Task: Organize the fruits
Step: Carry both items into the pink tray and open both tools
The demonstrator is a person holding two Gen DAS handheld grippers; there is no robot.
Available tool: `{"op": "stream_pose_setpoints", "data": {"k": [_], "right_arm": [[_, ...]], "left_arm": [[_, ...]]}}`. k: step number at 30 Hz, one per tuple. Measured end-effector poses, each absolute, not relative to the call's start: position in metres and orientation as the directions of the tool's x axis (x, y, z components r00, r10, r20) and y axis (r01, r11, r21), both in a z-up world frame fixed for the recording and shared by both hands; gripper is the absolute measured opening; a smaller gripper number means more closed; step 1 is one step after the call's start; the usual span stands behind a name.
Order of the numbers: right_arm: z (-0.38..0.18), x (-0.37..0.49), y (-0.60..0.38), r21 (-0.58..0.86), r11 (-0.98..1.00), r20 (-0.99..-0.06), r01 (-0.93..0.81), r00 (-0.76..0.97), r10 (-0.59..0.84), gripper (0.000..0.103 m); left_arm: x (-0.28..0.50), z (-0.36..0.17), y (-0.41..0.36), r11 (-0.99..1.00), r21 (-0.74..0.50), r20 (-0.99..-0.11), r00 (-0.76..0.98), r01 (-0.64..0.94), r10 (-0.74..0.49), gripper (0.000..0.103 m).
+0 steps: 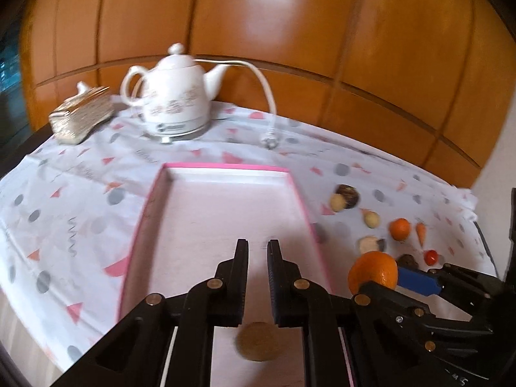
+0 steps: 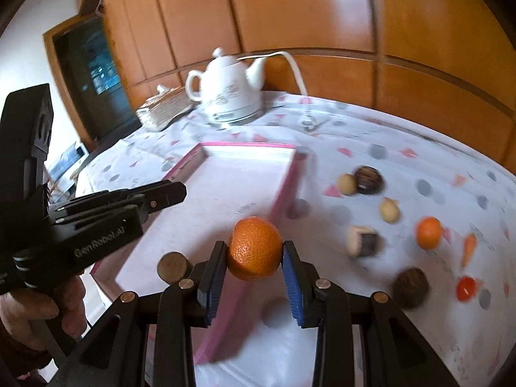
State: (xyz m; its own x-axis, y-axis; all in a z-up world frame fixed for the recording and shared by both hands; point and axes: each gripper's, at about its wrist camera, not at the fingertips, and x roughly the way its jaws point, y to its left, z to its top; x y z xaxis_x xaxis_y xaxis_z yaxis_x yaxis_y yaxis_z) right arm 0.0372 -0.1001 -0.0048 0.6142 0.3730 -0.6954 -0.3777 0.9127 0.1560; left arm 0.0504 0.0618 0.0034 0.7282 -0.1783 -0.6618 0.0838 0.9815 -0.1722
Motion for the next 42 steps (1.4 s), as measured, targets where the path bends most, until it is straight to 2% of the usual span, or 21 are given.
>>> {"op": "stream_pose_setpoints", "data": {"k": [9,13,20,27,31,35,42], "right_arm": [[-0.015,0.047,-0.065,0.152,0.892,-0.725,-0.426,0.565,0.394,0.035],[-0.018,0.055,-0.063,0.165,0.895,-0.74,-0.414,0.548,0.39,0.035],[-0.018,0.063,-0.06,0.194,0.903,-0.736,-0.383,0.552,0.392,0.037],[-0.016,0.061,-0.059,0.198,0.903,-0.728,-0.382,0.56,0.397,0.037],[-0.016,0.056,-0.064,0.208,0.907,-0.724,-0.366,0.566,0.394,0.037],[-0.012,0.047,-0.071,0.193,0.919,-0.714,-0.343,0.594,0.371,0.037],[-0.008,0.035,-0.087,0.161,0.942,-0.705,-0.293,0.634,0.318,0.037]], "left_arm": [[0.047,-0.012,0.094,0.98,-0.19,-0.706,0.701,-0.051,-0.101,0.014],[0.045,-0.014,0.095,0.982,-0.18,-0.709,0.7,-0.063,-0.084,0.024],[0.043,-0.01,0.091,0.98,-0.192,-0.707,0.701,-0.06,-0.095,0.034],[0.04,-0.009,0.089,0.982,-0.182,-0.708,0.701,-0.059,-0.089,0.035],[0.038,-0.008,0.088,0.982,-0.178,-0.707,0.703,-0.066,-0.081,0.045],[0.036,-0.006,0.087,0.983,-0.174,-0.703,0.707,-0.066,-0.077,0.05],[0.033,-0.005,0.081,0.983,-0.175,-0.704,0.705,-0.049,-0.09,0.054]]}}
